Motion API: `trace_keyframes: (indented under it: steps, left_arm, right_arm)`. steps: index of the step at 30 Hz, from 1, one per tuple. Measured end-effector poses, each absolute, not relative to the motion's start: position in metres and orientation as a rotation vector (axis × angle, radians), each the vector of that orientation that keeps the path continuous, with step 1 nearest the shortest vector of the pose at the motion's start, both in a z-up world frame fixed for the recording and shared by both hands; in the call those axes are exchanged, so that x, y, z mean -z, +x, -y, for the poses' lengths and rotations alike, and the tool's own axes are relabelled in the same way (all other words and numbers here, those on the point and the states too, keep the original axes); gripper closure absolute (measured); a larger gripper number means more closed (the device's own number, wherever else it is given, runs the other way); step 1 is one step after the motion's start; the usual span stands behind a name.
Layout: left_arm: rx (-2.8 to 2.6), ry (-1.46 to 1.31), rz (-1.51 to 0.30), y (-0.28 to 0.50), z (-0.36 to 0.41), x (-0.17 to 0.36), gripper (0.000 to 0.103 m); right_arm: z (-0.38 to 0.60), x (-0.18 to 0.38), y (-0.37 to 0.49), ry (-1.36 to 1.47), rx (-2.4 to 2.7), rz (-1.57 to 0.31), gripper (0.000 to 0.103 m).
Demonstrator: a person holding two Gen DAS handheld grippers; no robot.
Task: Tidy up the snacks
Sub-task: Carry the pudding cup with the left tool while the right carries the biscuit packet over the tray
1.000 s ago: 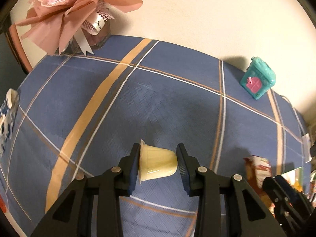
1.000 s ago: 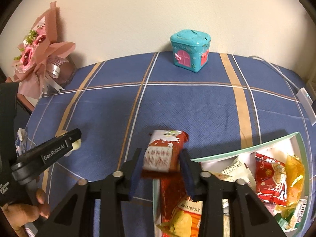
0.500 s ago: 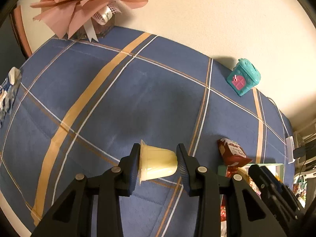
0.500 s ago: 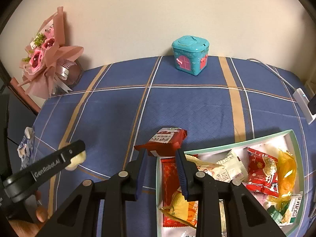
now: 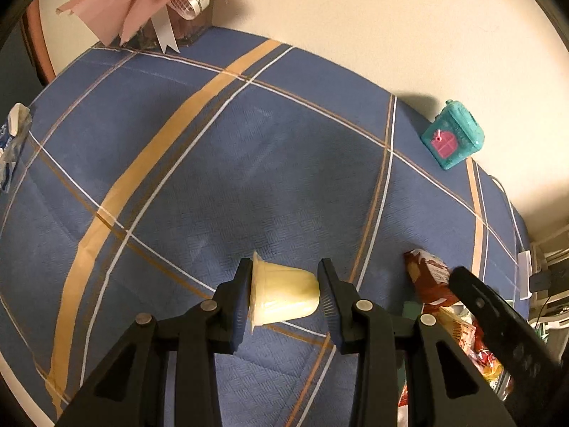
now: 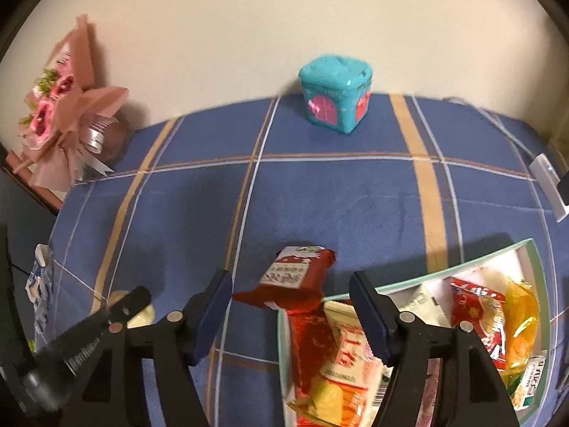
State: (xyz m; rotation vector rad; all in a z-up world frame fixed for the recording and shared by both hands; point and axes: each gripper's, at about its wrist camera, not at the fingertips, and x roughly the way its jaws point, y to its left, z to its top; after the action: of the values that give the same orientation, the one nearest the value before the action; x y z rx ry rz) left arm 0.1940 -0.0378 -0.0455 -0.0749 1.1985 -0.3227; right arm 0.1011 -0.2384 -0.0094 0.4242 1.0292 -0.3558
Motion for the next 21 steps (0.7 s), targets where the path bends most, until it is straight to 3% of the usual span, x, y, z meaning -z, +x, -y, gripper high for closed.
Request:
trace_keyframes:
  steps: [6, 15, 17, 18, 19, 21]
  left_arm:
    - [0.339, -0.105, -1.225, 0.203, 0.037, 0.056, 0.065]
    - [0.354, -0.114, -1.26, 0.211, 0.044, 0.068, 0.064]
    - [0.359, -0.12, -1.27, 0.212, 0.043, 0.069, 0.064]
    - [0.361, -0.124, -1.271, 0.212, 0.042, 0.068, 0.064]
    - [0.364, -0.127, -1.271, 0.212, 0.042, 0.068, 0.064]
    - [0.371, -0.133, -1.273, 0.212, 0.041, 0.067, 0.065]
  right_arm:
    - [0.248, 0.033, 0.15, 0.376, 0.395, -1.29, 0.031]
    - [0.243, 0.058, 0.177, 0.341, 0.394, -1.454, 0.031]
    - [0.242, 0.06, 0.178, 0.336, 0.395, -1.466, 0.037]
    - [0.242, 0.061, 0.177, 0.341, 0.393, -1.466, 0.048]
    - [0.242, 0.06, 0.177, 0.341, 0.392, -1.466, 0.053]
    - [0.241, 0.058, 0.176, 0.328, 0.386, -1.461, 0.055]
